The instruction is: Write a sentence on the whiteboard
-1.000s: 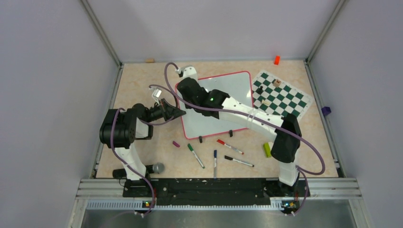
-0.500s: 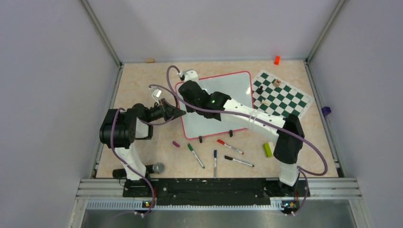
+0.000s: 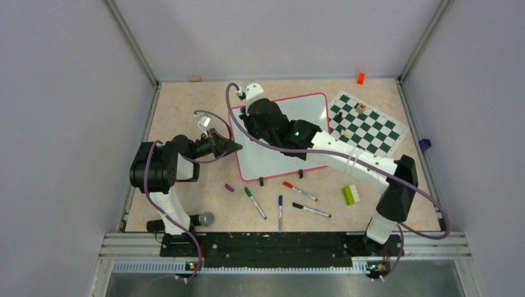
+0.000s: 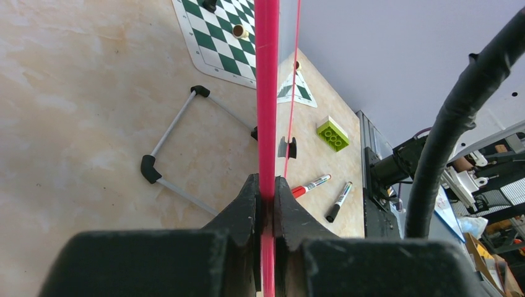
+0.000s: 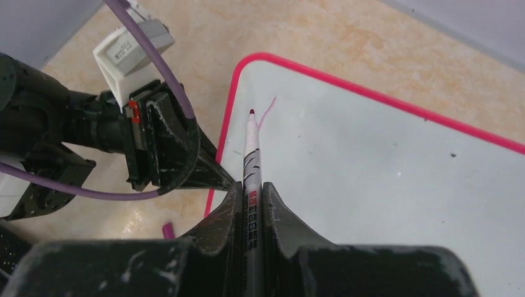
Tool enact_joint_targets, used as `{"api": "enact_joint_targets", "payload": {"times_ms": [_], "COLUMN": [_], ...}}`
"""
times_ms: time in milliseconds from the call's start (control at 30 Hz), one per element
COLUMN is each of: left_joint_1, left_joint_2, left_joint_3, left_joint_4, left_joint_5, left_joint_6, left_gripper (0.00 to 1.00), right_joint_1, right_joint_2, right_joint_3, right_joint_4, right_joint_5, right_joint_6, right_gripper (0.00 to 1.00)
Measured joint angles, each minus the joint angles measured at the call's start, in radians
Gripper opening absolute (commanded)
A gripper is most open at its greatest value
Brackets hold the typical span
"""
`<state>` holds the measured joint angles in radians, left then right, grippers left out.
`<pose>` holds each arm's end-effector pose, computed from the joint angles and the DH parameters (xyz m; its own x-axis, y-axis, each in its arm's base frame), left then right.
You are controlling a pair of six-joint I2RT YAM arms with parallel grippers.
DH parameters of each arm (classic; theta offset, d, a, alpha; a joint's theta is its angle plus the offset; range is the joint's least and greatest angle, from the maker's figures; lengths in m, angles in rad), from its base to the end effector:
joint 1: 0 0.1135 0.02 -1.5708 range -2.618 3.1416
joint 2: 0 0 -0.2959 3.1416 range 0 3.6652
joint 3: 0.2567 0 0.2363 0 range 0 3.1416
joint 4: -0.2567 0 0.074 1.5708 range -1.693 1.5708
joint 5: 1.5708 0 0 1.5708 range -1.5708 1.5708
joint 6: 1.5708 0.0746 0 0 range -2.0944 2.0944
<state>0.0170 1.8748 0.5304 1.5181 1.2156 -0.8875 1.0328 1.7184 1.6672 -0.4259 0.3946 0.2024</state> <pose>0.3179 -0.0645 0.2038 -0.6024 -0.2800 -0.7475 0.7132 0.2317 -0.6615 0.2407 0.3475 0.3888 -0.3547 -0.2322 -0.9057 -0.5578 0.8299 0.0056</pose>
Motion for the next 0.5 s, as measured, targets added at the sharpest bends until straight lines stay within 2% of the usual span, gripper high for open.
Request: {"api": "enact_joint_targets", "payload": {"times_ms": [500], "left_joint_1": [-0.001], "left_joint_2": [0.000], "left_joint_3": [0.000], "left_joint_4": [0.000], "left_joint_5": [0.000], "left_joint_6": [0.001], "left_gripper": [0.00], "right_joint_1": [-0.015], "right_joint_2": [-0.013], "right_joint_3": [-0.007], "right_joint_4": [0.045], "right_joint_5": [-0.014], "right_joint_6": [-0.107], "right_gripper": [0.00]}}
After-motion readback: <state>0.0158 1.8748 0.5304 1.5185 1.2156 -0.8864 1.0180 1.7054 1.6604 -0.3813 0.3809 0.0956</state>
